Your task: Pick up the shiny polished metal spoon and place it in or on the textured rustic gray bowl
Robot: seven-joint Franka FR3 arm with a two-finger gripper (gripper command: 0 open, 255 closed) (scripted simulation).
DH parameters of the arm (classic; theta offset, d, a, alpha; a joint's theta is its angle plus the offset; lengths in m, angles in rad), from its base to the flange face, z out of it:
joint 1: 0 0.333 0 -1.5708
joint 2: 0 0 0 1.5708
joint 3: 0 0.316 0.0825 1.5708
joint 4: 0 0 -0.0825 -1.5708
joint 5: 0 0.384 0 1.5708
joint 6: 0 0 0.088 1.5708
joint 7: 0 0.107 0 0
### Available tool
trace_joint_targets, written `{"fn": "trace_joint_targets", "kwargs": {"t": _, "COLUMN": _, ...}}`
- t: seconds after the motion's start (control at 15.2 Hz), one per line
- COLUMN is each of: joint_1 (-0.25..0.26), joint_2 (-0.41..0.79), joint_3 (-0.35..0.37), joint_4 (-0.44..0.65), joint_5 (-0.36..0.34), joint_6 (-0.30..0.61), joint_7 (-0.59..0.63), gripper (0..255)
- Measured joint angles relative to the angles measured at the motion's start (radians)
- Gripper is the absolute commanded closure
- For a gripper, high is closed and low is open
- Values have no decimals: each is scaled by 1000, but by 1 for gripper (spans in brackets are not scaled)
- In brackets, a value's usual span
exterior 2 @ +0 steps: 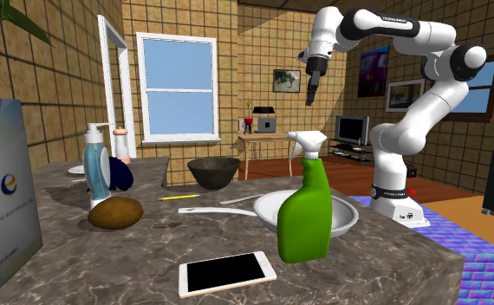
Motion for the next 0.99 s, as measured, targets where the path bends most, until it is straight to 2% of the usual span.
{"fn": "trace_joint_targets", "kwargs": {"t": 0.13, "joint_1": 2, "joint_2": 10, "joint_3": 2, "joint_4": -1, "joint_5": 2, "joint_6": 13, "joint_7": -1, "gripper": 0}}
{"fn": "trace_joint_targets", "kwargs": {"t": 0.26, "joint_1": 13, "joint_2": 41, "joint_3": 20, "joint_4": -24, "joint_5": 12, "joint_6": 68, "joint_7": 2, "gripper": 0}}
{"fn": "trace_joint_targets", "kwargs": {"t": 0.79, "joint_1": 60, "joint_2": 226, "joint_3": 98, "joint_4": -85, "joint_5": 51, "joint_6": 334, "joint_7": 9, "gripper": 0}}
{"fn": "trace_joint_targets", "kwargs": {"t": 0.99, "joint_1": 76, "joint_2": 313, "joint_3": 128, "joint_4": -77, "joint_5": 59, "joint_6": 423, "joint_7": 15, "gripper": 0}}
